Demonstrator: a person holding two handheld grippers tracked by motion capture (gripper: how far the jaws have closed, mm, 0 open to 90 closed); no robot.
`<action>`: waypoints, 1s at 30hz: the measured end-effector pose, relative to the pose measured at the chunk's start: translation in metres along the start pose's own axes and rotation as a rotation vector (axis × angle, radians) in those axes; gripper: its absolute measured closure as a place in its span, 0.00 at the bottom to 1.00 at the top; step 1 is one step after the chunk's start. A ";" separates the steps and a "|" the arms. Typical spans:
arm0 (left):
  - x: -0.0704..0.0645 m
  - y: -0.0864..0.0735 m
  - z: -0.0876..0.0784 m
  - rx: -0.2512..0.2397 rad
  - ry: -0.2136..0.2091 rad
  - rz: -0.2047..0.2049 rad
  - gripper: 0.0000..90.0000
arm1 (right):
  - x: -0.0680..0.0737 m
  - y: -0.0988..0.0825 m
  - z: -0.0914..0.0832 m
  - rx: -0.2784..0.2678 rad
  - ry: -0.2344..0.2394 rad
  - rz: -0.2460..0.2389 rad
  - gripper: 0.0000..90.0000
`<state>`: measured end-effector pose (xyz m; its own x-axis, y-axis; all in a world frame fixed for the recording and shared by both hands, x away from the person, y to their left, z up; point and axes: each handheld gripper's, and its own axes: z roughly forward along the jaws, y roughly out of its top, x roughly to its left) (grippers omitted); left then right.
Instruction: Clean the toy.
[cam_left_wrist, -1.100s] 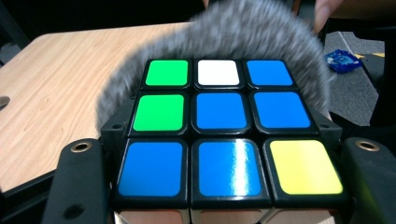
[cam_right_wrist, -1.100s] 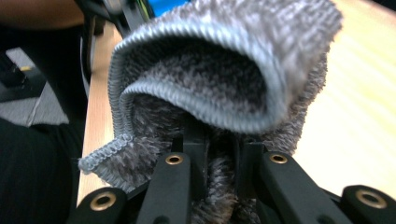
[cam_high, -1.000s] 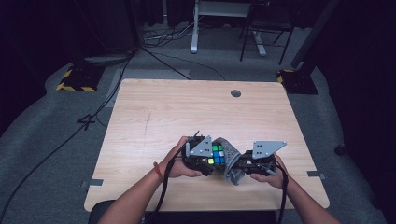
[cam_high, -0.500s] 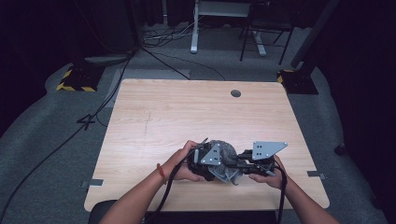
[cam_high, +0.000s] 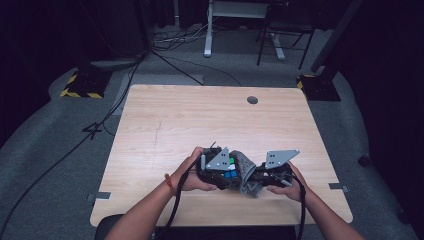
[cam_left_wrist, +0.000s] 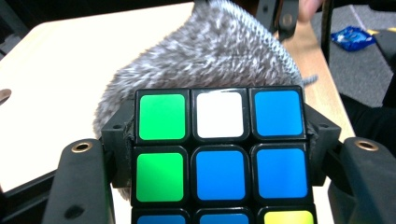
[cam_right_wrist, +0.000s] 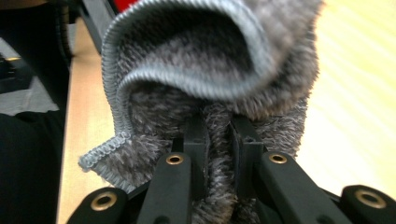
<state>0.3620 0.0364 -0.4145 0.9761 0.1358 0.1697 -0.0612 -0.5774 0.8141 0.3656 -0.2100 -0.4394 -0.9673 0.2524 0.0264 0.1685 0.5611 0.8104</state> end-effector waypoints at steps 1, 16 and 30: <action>0.000 0.000 0.000 0.001 0.000 0.001 0.37 | 0.000 0.000 0.001 0.002 -0.002 -0.003 0.89; 0.002 -0.004 0.002 0.039 -0.017 -0.003 0.36 | 0.002 0.003 -0.015 -0.107 0.003 -0.008 0.89; -0.007 -0.003 0.026 0.147 0.000 0.033 0.37 | 0.020 0.026 -0.015 -0.149 0.007 -0.094 0.89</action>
<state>0.3608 0.0165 -0.4328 0.9741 0.1151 0.1948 -0.0616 -0.6933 0.7180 0.3481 -0.2023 -0.4096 -0.9788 0.1984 -0.0501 0.0476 0.4588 0.8872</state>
